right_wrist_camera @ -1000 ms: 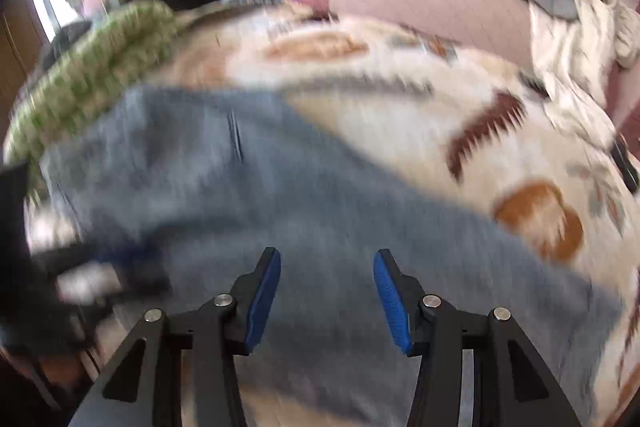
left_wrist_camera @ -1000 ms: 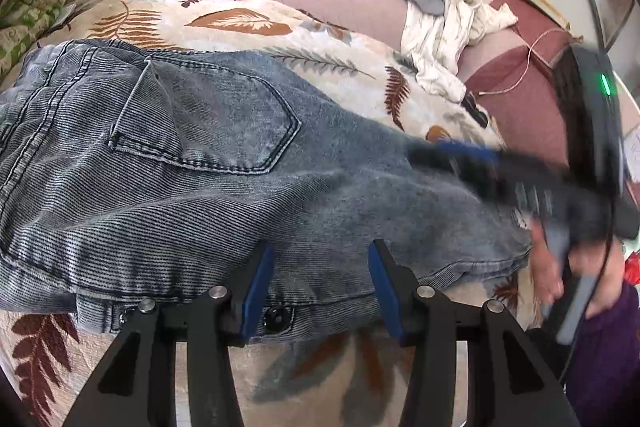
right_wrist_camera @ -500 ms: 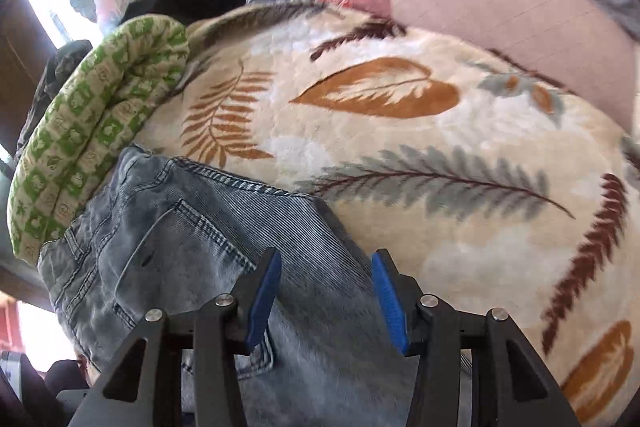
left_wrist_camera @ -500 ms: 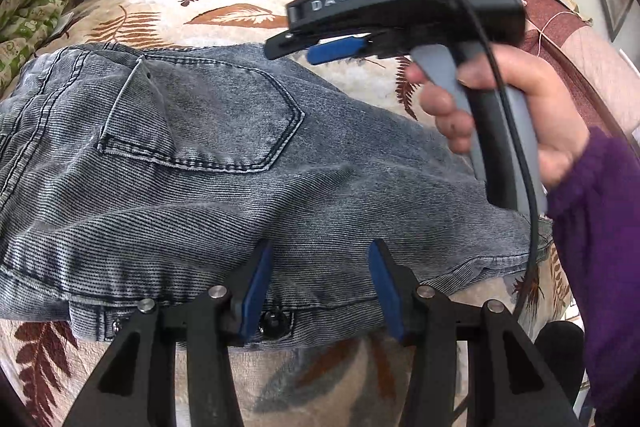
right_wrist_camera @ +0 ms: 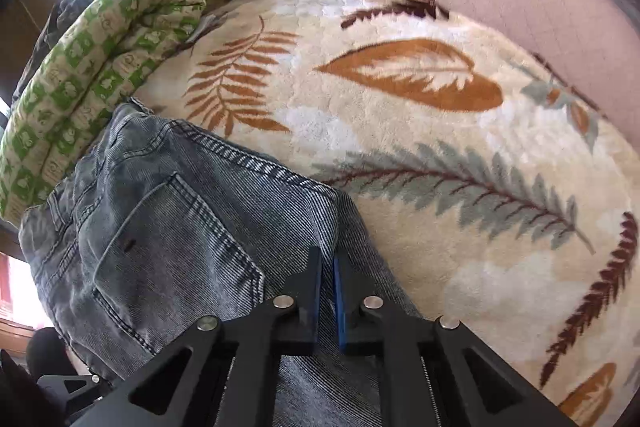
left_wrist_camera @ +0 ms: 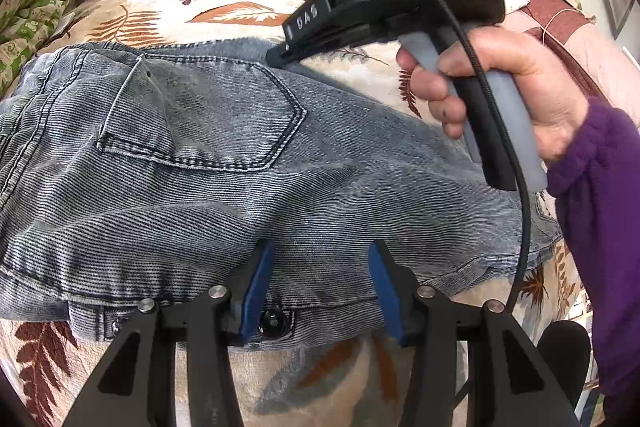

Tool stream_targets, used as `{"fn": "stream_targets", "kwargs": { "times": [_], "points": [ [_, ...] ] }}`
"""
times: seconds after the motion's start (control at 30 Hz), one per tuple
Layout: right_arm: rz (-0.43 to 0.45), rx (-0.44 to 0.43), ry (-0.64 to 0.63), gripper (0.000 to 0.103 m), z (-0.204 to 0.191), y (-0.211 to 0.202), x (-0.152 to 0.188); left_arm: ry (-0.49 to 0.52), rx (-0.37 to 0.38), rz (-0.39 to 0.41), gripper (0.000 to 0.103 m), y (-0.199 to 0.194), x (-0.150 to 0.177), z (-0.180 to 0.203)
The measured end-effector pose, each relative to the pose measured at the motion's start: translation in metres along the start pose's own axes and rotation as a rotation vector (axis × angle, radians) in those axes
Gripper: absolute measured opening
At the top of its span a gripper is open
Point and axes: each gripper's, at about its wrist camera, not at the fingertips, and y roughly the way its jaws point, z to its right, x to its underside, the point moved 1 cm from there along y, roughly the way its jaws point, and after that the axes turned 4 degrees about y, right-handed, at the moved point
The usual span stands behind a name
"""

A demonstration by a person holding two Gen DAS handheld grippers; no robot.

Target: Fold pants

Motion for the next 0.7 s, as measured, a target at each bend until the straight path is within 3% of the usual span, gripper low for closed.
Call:
{"fn": "stream_targets", "kwargs": {
  "times": [0.17,0.4,0.53,0.63,0.7],
  "points": [
    [0.082,0.055,0.055,0.002,0.006,-0.011,-0.014,-0.003,-0.004,0.005,0.05,0.0,0.001,0.002],
    [0.057,0.08,0.111,0.002,0.017,0.01,-0.014,0.011,-0.01,0.004,0.05,-0.002,0.006,0.003],
    [0.051,0.03,0.143,0.004,0.022,0.017,-0.008,0.034,-0.027,0.005,0.05,-0.001,0.01,0.01],
    [0.101,-0.027,0.2,0.007,0.03,-0.003,-0.004,0.04,-0.023,0.005,0.053,0.0,0.01,0.013],
    [0.154,-0.014,0.211,0.007,0.035,-0.028,0.005,0.047,-0.027,0.006,0.053,-0.003,0.009,0.013]
  ]
}}
